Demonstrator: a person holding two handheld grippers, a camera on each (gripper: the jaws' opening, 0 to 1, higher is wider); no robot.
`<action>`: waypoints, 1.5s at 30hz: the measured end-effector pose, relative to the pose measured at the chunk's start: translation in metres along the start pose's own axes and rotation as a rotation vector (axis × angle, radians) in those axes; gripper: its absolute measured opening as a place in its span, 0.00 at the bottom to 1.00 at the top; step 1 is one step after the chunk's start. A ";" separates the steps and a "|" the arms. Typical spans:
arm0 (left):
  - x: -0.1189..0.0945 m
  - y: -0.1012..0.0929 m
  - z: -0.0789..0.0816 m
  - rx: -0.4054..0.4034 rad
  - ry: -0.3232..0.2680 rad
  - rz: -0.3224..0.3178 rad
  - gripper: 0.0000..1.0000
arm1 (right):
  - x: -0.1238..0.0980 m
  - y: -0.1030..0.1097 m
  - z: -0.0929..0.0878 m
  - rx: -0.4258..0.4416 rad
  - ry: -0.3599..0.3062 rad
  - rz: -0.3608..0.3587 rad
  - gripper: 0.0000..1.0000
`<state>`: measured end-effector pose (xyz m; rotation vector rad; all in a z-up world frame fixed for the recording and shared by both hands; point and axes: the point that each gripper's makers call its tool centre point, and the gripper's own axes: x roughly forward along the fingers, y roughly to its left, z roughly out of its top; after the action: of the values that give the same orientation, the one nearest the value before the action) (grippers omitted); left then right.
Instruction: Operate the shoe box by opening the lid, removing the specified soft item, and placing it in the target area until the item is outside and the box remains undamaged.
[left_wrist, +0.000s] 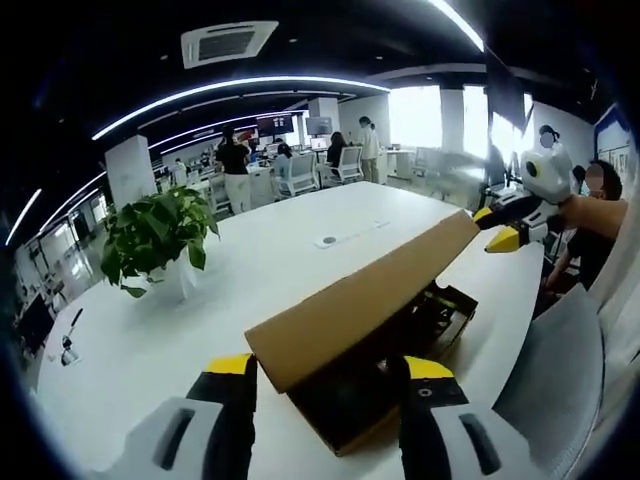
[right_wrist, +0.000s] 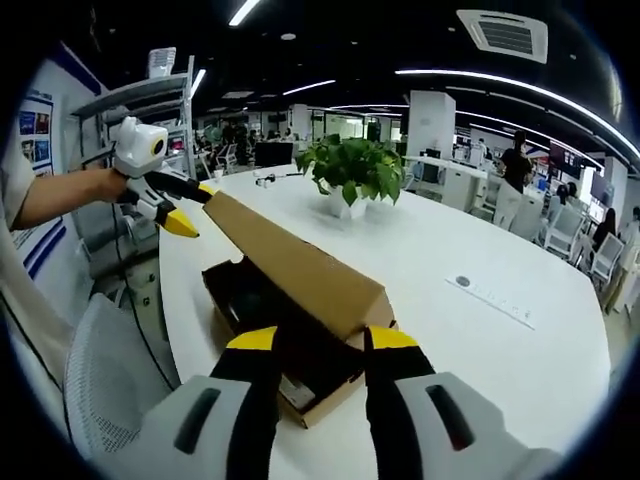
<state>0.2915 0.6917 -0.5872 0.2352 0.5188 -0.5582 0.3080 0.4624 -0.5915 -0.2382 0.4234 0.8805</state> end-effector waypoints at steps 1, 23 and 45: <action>0.001 0.001 0.002 0.004 -0.002 0.002 0.57 | 0.000 -0.001 0.001 -0.005 -0.001 -0.002 0.29; 0.018 0.038 0.031 0.047 -0.045 0.094 0.42 | 0.014 -0.032 0.031 -0.026 -0.046 -0.046 0.27; 0.032 0.080 0.047 0.094 -0.044 0.240 0.09 | 0.029 -0.069 0.049 0.007 -0.068 -0.116 0.14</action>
<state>0.3783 0.7275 -0.5584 0.3684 0.4151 -0.3538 0.3914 0.4581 -0.5589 -0.2231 0.3459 0.7714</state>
